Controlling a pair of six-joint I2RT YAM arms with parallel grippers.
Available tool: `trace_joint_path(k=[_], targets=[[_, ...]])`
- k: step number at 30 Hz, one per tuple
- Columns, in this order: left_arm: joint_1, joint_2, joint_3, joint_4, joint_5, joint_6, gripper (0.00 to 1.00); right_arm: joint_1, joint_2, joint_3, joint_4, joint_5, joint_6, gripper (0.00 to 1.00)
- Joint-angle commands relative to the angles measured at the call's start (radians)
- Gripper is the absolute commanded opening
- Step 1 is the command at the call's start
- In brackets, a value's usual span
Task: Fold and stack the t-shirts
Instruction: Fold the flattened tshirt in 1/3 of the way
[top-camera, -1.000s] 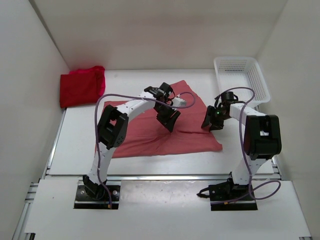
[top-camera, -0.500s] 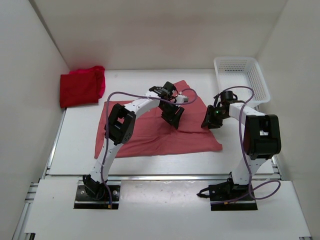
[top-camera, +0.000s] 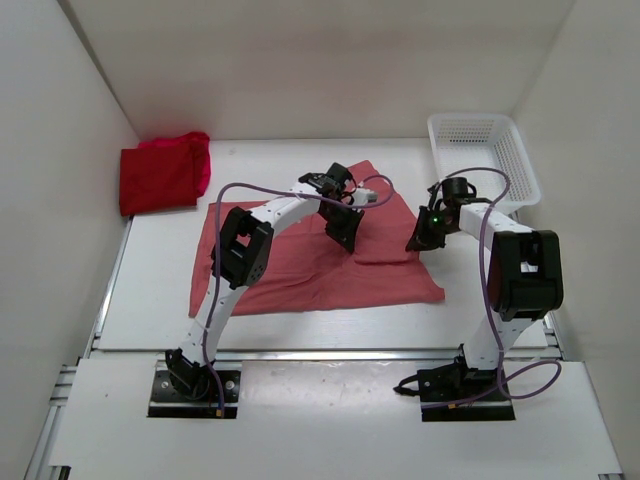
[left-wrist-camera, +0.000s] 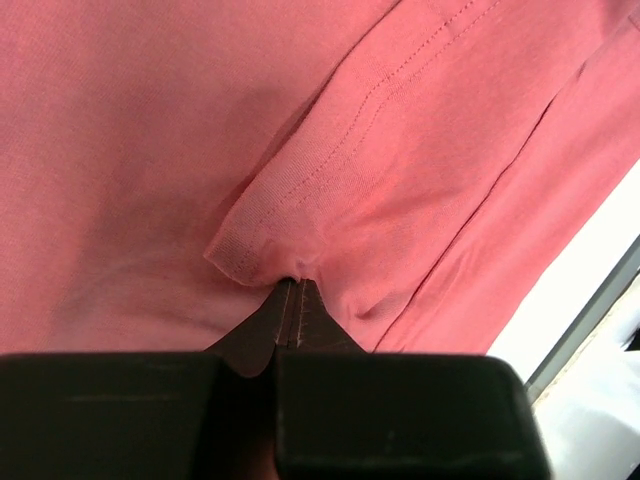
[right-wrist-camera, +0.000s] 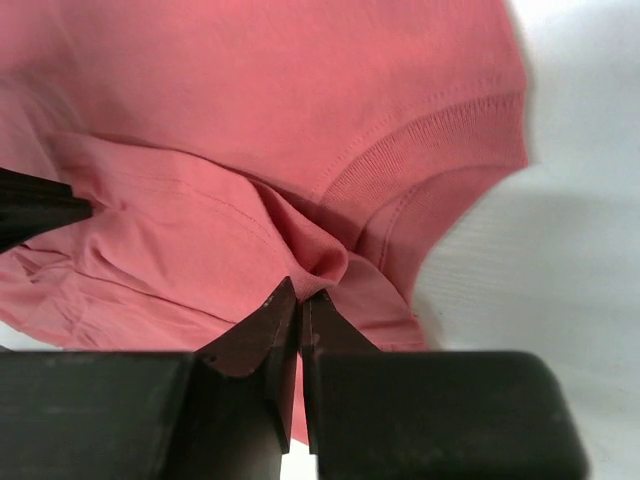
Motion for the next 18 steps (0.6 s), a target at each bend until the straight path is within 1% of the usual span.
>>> trace_joint_path(k=[1, 4, 7, 10, 16, 17, 18], targets=[[0.013, -0.045, 0.031, 0.02, 0.031, 0.0, 0.0, 0.007, -0.035, 0.048, 0.019, -0.012, -0.02, 0.0], [0.031, -0.089, 0.025, 0.028, 0.028, 0.012, 0.01, 0.01, -0.051, 0.042, 0.044, 0.003, -0.029, 0.0], [0.051, -0.129, 0.002, 0.063, 0.017, -0.009, 0.01, 0.0, -0.044, 0.049, 0.093, -0.014, -0.013, 0.0], [0.065, -0.129, -0.003, 0.072, 0.008, -0.008, 0.01, -0.007, -0.003, 0.072, 0.142, -0.026, -0.008, 0.0], [0.051, -0.126, -0.025, 0.072, -0.012, 0.012, 0.02, -0.005, 0.093, 0.132, 0.18, -0.041, -0.016, 0.0], [0.045, -0.123, -0.029, 0.072, -0.013, 0.012, 0.03, -0.004, 0.103, 0.141, 0.188, -0.051, -0.005, 0.01], [0.047, -0.123, -0.029, 0.072, -0.021, 0.014, 0.03, 0.0, 0.108, 0.144, 0.196, -0.052, -0.013, 0.04]])
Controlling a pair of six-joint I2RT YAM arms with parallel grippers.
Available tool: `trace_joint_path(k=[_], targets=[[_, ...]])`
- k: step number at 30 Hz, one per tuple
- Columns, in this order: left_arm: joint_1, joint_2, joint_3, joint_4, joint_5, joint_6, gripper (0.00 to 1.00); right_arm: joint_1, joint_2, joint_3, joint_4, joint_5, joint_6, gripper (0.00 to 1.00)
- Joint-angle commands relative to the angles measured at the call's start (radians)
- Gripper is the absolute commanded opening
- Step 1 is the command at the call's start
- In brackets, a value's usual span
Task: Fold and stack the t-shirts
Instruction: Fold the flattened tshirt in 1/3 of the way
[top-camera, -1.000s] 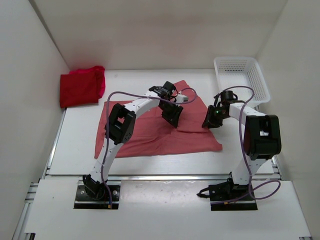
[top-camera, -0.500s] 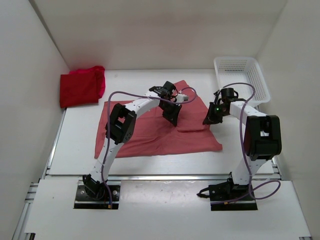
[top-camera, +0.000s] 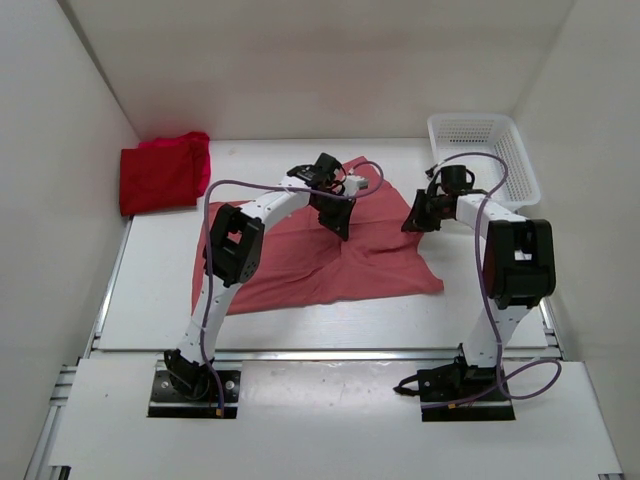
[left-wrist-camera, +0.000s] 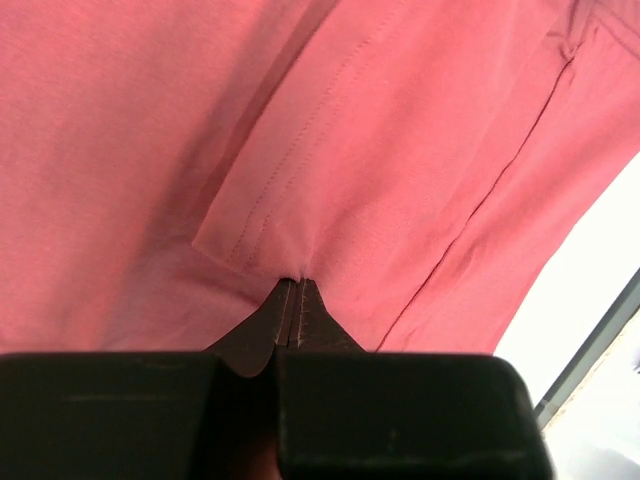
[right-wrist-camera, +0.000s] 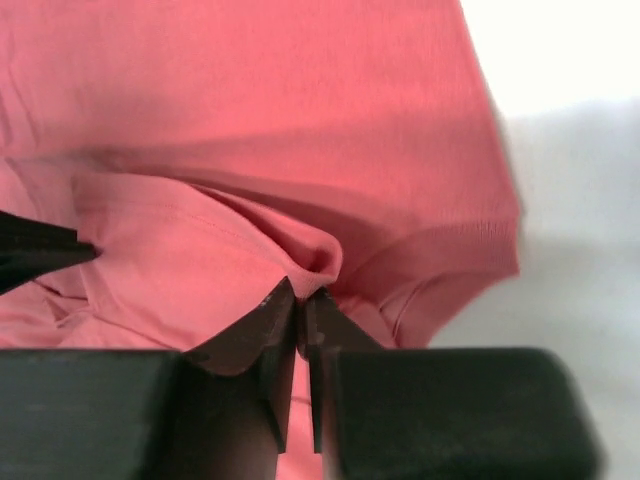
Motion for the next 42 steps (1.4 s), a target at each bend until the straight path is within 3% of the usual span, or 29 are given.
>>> trace_joint_path(k=[1, 13, 18, 22, 27, 31, 33, 36, 42], targets=[[-0.01, -0.091, -0.018, 0.01, -0.013, 0.011, 0.03, -0.002, 0.023, 0.039, 0.079, -0.017, -0.009, 0.09], [0.004, -0.148, -0.066, 0.046, -0.101, 0.008, 0.05, 0.026, 0.114, 0.139, 0.159, 0.0, 0.011, 0.16], [0.008, -0.237, -0.202, 0.162, -0.11, -0.009, 0.1, 0.038, 0.152, 0.191, 0.125, 0.012, 0.004, 0.24], [0.011, -0.237, -0.21, 0.16, -0.144, -0.016, 0.22, 0.024, 0.122, 0.191, 0.122, 0.048, 0.005, 0.43], [0.02, -0.235, -0.233, 0.171, -0.15, 0.003, 0.69, -0.014, 0.018, 0.162, 0.05, 0.099, 0.022, 0.52], [0.046, -0.238, -0.234, 0.145, -0.167, 0.01, 0.89, -0.022, -0.145, 0.032, -0.057, 0.211, 0.057, 0.67], [0.08, -0.292, -0.26, 0.131, -0.165, -0.002, 0.96, -0.008, -0.223, -0.052, -0.138, 0.301, 0.05, 0.74], [0.206, -0.413, -0.34, 0.114, -0.156, -0.009, 0.98, -0.005, -0.361, -0.207, -0.209, 0.355, 0.079, 0.78], [0.589, -0.695, -0.665, 0.076, -0.113, 0.022, 0.99, -0.019, -0.569, -0.447, -0.148, 0.269, 0.16, 0.79]])
